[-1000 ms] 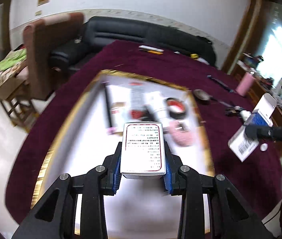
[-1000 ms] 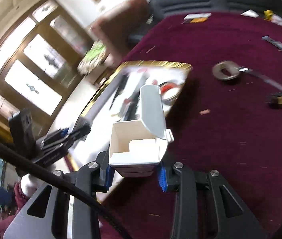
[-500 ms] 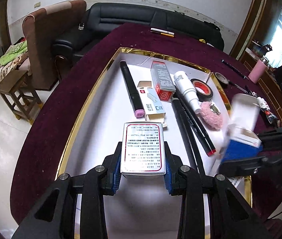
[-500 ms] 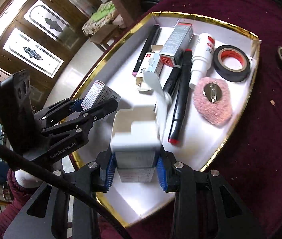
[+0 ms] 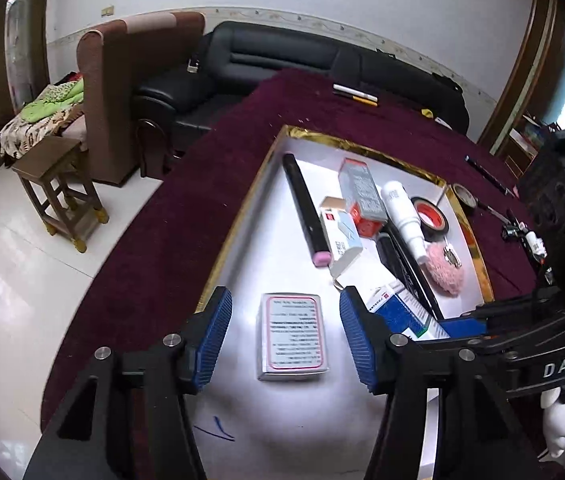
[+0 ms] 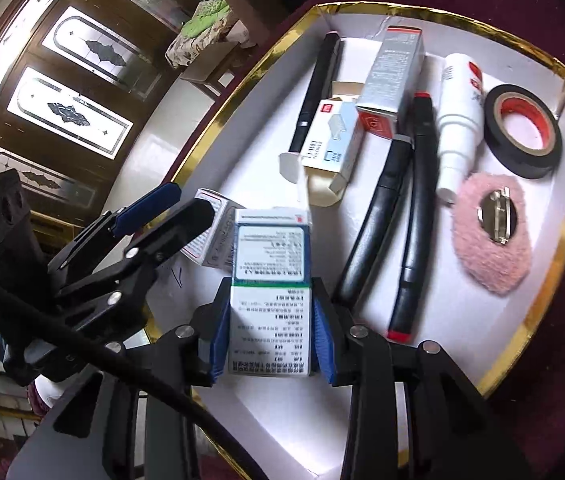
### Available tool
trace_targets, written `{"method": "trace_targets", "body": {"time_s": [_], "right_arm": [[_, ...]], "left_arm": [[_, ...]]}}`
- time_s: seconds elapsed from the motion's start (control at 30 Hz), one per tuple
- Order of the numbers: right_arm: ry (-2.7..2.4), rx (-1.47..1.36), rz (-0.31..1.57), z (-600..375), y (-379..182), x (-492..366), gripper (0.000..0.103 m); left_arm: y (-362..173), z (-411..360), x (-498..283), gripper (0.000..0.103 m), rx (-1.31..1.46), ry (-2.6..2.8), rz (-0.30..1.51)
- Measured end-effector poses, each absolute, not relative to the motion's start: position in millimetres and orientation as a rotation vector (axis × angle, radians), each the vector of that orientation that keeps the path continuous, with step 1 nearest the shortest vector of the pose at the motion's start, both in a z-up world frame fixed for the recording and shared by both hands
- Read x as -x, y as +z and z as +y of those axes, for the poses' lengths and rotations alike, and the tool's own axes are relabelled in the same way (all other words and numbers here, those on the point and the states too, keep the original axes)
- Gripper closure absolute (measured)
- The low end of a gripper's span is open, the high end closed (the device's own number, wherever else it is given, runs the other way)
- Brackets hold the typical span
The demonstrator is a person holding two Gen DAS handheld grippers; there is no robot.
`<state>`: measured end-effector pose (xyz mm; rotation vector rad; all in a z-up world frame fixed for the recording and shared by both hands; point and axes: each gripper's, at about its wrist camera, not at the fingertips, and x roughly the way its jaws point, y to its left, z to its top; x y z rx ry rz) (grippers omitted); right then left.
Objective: Organize objects
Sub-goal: 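Carry both boxes over the tray and open both tools to release them, then grasp the beige tape roll with the left tool while the right tool grasps the clear ballpoint pen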
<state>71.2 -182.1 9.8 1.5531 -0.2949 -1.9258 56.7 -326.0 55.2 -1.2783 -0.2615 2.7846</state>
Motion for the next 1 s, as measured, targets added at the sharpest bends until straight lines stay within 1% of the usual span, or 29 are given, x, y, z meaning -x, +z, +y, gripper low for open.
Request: {"method": "trace_targets", "body": {"time_s": [0.07, 0.13, 0.17, 0.3, 0.4, 0.47, 0.57, 0.6, 0.67, 0.73, 0.77, 0.8, 0.83, 0.87, 0.9, 0.93, 0.97, 1.0], "right_arm": [[-1.927, -1.541, -0.3, -185, 11, -72, 0.06], [-1.935, -1.522, -0.304, -186, 16, -74, 0.059], [-1.941, -1.511, -0.305, -185, 18, -75, 0.059], [-1.991, -1.434, -0.336, -175, 36, -80, 0.059], [-2.054, -1.361, -0.357, -161, 54, -86, 0.059], [-2.103, -1.309, -0.364, -145, 68, -92, 0.058], [-2.22, -1.212, -0.351, -127, 93, -103, 0.058], [-2.283, -1.164, -0.329, -115, 104, -110, 0.058], [-2.418, -1.057, -0.267, -96, 126, -127, 0.058], [-2.611, -0.902, -0.155, -76, 154, -154, 0.057], [-2.689, -0.839, -0.107, -71, 163, -164, 0.047], [-2.818, -0.714, -0.03, -60, 175, -184, 0.04], [-2.881, -0.637, 0.001, -46, 181, -196, 0.023], [-2.947, -0.53, 0.025, -37, 185, -209, 0.016], [-2.987, -0.411, 0.016, -25, 186, -223, 0.015], [-2.984, -0.371, -0.019, -16, 186, -226, 0.012], [-2.954, -0.43, -0.065, -6, 182, -221, 0.0], [-2.877, -0.604, -0.129, 8, 171, -209, 0.0]], "left_arm": [[58, -331, -57, 0.049, 1.261, 2.797, -0.281], [62, -334, -58, 0.046, 1.243, 2.807, -0.307], [63, -336, -59, 0.043, 1.235, 2.819, -0.31], [69, -338, -64, 0.041, 1.204, 2.841, -0.322], [79, -333, -70, 0.035, 1.128, 2.846, -0.331], [91, -326, -77, 0.028, 1.01, 2.836, -0.363], [117, -315, -91, 0.013, 0.758, 2.795, -0.455], [126, -311, -95, 0.001, 0.664, 2.779, -0.494], [139, -302, -101, 0.001, 0.473, 2.691, -0.6], [142, -292, -95, 0.001, 0.406, 2.557, -0.688], [143, -284, -89, 0.001, 0.414, 2.503, -0.707], [143, -269, -81, 0.001, 0.439, 2.44, -0.705], [143, -254, -74, 0.001, 0.466, 2.392, -0.687], [142, -241, -69, 0.001, 0.491, 2.36, -0.667], [139, -225, -63, 0.001, 0.53, 2.324, -0.641], [136, -207, -56, 0.001, 0.58, 2.294, -0.612], [133, -192, -49, 0.002, 0.625, 2.28, -0.586], [130, -179, -44, 0.002, 0.663, 2.274, -0.561]]}}
